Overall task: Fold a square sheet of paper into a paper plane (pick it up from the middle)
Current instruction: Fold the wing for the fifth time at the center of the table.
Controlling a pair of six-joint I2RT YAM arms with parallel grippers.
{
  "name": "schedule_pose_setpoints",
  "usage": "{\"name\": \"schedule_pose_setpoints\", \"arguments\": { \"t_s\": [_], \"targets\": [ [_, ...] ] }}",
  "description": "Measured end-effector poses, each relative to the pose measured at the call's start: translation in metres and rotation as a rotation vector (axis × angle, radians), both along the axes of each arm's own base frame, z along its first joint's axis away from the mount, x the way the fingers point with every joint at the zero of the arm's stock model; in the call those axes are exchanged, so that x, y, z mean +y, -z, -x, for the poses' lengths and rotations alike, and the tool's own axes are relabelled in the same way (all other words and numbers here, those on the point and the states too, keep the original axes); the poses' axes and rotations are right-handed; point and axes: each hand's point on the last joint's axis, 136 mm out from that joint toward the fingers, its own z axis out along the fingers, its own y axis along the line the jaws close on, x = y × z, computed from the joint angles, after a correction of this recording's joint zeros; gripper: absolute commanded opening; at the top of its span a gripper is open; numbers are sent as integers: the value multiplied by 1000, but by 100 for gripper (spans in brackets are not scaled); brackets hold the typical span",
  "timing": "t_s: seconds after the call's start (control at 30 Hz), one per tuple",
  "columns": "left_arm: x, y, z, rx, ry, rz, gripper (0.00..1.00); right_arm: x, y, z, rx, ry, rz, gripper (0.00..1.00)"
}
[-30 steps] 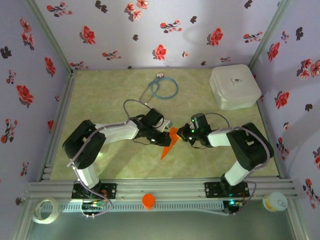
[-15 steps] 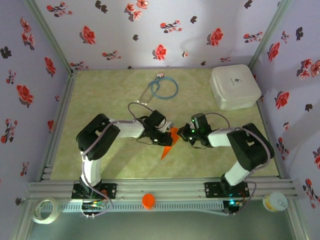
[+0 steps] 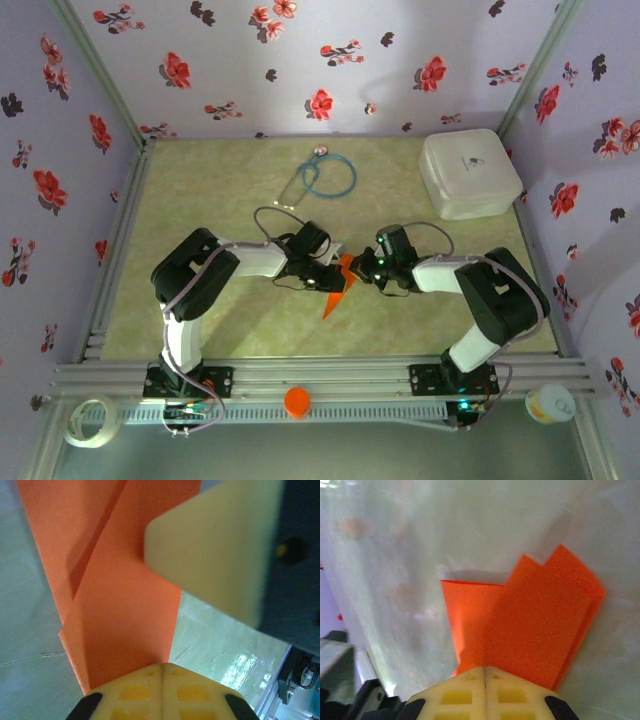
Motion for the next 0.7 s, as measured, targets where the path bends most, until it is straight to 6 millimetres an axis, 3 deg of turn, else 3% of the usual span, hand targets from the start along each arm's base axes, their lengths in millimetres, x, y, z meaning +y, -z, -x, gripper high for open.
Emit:
{"name": "schedule_pose_setpoints", "arguments": {
  "t_s": [0.2, 0.47, 0.7],
  "targets": [
    [-1, -1, -2, -12, -3, 7, 0, -12, 2, -11, 24, 29, -42, 0],
    [-1, -1, -3, -15, -4, 6, 0, -47, -3, -47, 13, 143, -3, 0],
    [-1, -1, -3, -15, -4, 6, 0, -32, -29, -40, -45, 88, -16, 0]
  ]
}}
